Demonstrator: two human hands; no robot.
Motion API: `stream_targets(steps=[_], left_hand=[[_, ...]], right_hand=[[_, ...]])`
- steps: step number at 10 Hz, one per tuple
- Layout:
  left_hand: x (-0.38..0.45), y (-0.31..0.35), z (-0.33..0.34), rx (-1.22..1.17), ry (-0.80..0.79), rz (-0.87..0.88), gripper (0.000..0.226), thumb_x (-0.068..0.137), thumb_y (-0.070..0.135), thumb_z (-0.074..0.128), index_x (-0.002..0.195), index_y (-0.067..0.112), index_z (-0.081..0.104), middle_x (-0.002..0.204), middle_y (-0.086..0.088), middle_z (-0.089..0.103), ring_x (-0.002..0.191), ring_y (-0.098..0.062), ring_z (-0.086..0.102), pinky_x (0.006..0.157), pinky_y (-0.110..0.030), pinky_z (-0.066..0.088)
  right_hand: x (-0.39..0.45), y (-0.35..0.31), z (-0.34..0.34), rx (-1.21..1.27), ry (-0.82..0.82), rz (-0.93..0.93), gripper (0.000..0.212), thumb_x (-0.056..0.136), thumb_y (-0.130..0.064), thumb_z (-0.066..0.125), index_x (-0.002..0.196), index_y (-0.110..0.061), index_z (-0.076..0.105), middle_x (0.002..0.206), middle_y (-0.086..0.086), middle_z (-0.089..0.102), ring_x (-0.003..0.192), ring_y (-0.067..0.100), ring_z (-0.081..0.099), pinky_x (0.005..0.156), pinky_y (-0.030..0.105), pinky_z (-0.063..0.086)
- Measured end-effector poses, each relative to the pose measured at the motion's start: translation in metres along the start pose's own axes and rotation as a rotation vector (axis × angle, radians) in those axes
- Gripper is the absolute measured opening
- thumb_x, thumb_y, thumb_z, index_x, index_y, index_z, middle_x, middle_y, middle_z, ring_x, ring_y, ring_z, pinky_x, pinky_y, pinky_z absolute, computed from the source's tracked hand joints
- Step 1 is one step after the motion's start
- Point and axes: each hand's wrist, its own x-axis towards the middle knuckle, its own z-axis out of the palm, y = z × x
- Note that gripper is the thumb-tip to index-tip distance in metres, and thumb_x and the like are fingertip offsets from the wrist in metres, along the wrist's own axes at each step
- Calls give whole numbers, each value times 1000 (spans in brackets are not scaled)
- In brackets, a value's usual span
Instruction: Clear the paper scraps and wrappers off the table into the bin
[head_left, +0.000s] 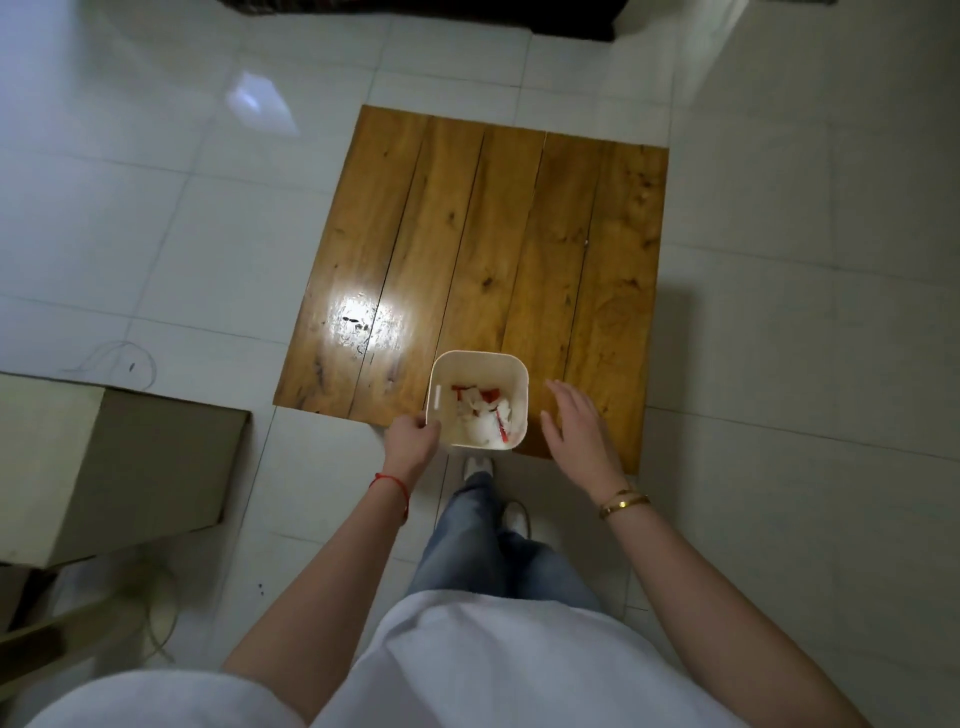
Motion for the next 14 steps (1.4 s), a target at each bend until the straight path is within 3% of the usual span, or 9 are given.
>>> stream_targets(steps=[2,3,5,7,10,12,14], left_hand=[[49,40,-9,-55,-43,21,19,86,10,49,85,1,66,72,-14,58,68,-25,53,62,-31,43],[77,55,-13,-52,-71,38,21,87,11,48,86,2,67,60,-3,54,57,-17,49,49,-23,37],[121,72,-17,-20,-122,-9,26,88,14,50,102,2,68,66,1,58,57,-10,51,47,-20,37],[137,73,-12,-40,-170,-42,28,90,14,48,110,3,65,78,-4,63,69,-14,58,53,-21,43],[142,66,-3,-16,-152,-45,30,93,17,46,115,6,63,100,-15,68,90,-27,64,78,-37,57],[127,72,-5,4,-8,-1,33,91,16,49,121,7,59,110,-16,67,102,-31,63,75,-30,54],[88,81,-2,66,231,53,44,91,29,53,132,13,50,124,-11,63,105,-19,60,81,-31,52]], right_hand=[[43,-8,-16,-38,29,37,46,99,-28,42,143,-16,35,148,3,39,139,16,30,112,34,31],[65,-11,-20,-55,30,61,46,99,-28,42,143,-17,35,148,3,39,140,16,30,111,31,26],[104,-17,-20,-55,15,116,46,99,-28,42,144,-17,35,149,3,38,141,19,28,112,35,29],[127,-19,-18,-81,-1,108,45,99,-29,43,142,-17,37,147,3,41,139,18,31,111,34,31],[140,-15,-24,-97,-72,55,47,99,-29,41,144,-19,34,149,2,37,140,16,28,113,36,32],[148,-4,-37,-128,-97,-70,47,99,-29,42,143,-17,35,147,3,40,138,16,30,109,31,31],[151,10,-68,-130,-122,-230,47,98,-31,42,143,-19,35,146,1,42,136,13,32,105,24,27]])
